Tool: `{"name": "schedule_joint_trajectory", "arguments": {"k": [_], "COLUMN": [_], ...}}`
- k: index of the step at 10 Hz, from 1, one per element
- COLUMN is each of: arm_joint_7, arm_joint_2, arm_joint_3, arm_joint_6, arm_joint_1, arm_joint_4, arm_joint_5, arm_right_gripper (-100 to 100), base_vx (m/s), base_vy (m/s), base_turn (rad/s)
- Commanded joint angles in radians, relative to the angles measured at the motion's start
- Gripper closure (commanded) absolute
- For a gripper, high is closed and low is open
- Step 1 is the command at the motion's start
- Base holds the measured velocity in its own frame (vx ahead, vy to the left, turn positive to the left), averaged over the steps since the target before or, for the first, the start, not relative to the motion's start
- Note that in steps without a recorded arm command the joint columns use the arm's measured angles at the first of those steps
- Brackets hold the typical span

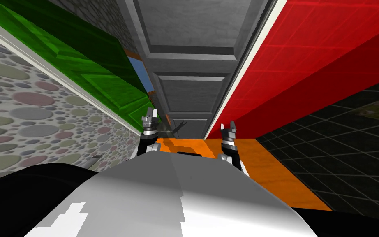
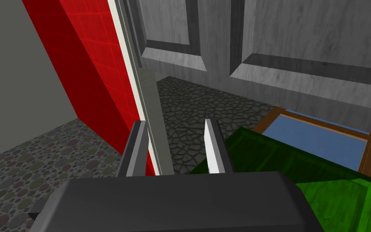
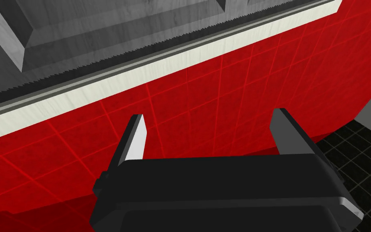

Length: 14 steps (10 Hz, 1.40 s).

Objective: Push the door open

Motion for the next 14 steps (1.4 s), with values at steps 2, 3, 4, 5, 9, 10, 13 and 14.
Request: {"name": "schedule_joint_trajectory", "arguments": {"k": [2, 3, 4, 5, 9, 10, 13, 14], "arm_joint_7": [-0.039, -0.056, -0.070, -0.084, -0.145, -0.160, -0.209, -0.221], "arm_joint_2": [-0.008, -0.011, -0.013, -0.016, -0.024, -0.025, -0.030, -0.031], "arm_joint_3": [0.001, 0.001, 0.001, 0.001, 0.001, 0.001, 0.001, 0.001], "arm_joint_6": [-0.027, -0.037, -0.045, -0.054, -0.090, -0.099, -0.127, -0.134], "arm_joint_1": [-0.005, -0.007, -0.009, -0.011, -0.020, -0.022, -0.029, -0.031], "arm_joint_4": [0.044, 0.062, 0.078, 0.093, 0.159, 0.175, 0.228, 0.240], "arm_joint_5": [-0.032, -0.047, -0.060, -0.073, -0.127, -0.140, -0.183, -0.193], "arm_right_gripper": [-100, -100, -100, -100, -100, -100, -100, -100], "base_vx": [0.125, 0.108, 0.101, 0.089, 0.073, 0.060, 0.051, 0.047], "base_vy": [-0.065, -0.058, -0.043, -0.025, -0.014, 0.003, 0.016, 0.020], "base_turn": [0.117, 0.139, 0.178, 0.135, 0.157, 0.131, 0.165, 0.163]}}
